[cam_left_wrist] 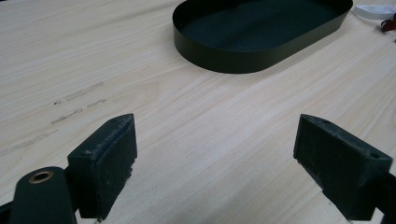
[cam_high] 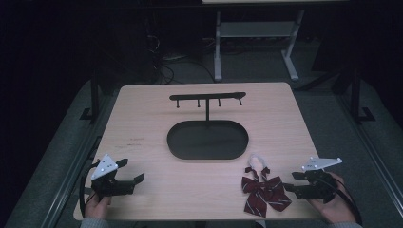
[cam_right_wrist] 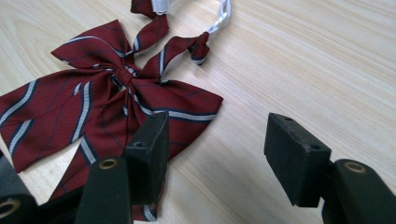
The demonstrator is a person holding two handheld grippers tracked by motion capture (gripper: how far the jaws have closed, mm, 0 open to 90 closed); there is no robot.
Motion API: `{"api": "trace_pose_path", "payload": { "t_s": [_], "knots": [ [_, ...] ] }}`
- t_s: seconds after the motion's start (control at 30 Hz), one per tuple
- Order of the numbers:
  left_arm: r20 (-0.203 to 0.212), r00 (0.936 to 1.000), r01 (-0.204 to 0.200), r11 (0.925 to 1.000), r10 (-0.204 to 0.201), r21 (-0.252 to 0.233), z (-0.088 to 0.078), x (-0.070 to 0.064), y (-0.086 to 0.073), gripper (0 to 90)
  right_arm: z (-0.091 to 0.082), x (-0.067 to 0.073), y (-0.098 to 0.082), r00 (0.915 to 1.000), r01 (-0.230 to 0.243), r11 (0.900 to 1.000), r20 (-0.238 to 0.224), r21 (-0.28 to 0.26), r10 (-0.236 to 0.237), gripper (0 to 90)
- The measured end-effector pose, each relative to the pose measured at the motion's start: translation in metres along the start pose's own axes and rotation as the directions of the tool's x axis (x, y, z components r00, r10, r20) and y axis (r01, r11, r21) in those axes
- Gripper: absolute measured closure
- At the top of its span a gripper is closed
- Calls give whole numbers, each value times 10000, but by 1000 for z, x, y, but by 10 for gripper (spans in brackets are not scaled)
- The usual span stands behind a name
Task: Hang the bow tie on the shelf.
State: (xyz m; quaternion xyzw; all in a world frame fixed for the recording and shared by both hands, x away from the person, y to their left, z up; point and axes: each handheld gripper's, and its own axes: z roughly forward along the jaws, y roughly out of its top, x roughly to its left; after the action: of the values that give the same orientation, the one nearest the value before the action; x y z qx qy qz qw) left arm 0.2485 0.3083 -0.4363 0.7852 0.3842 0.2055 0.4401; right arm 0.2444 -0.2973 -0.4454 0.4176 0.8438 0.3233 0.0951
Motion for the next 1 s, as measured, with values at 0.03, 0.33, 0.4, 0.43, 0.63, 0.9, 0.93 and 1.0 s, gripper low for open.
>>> {"api": "trace_pose_path", "payload": {
  "t_s": [0.03,0.33,0.4,0.43,0.63,0.9,0.93,1.0],
  "knots": [
    [12,10000,-58,10000,58,4,0,0,0,131,0,0,1,10000,7,10000,-46,63,-7,396],
    [12,9999,-136,9998,135,111,0,0,0,131,-3,5,16,9989,474,9986,-2,218,-474,396],
    [37,9999,-103,9999,103,91,0,0,-1,131,-4,5,20,9977,672,9972,-61,325,-670,396],
    [42,10000,-82,9999,82,59,1,0,-1,131,-4,5,23,9974,713,9968,-74,362,-711,396],
    [91,9996,-261,9996,260,88,1,-2,0,131,-5,5,35,9948,1010,9935,-208,535,-1000,397],
    [64,9996,-262,9996,261,80,-1,-1,0,131,-2,9,60,9871,1581,9851,-353,678,-1560,403],
    [75,9998,-188,9998,188,89,-1,-1,0,131,-1,10,63,9863,1631,9839,-372,728,-1608,403],
    [61,9997,-243,9997,243,40,-1,-1,0,131,1,10,70,9837,1776,9812,-432,752,-1748,405]
  ]
}}
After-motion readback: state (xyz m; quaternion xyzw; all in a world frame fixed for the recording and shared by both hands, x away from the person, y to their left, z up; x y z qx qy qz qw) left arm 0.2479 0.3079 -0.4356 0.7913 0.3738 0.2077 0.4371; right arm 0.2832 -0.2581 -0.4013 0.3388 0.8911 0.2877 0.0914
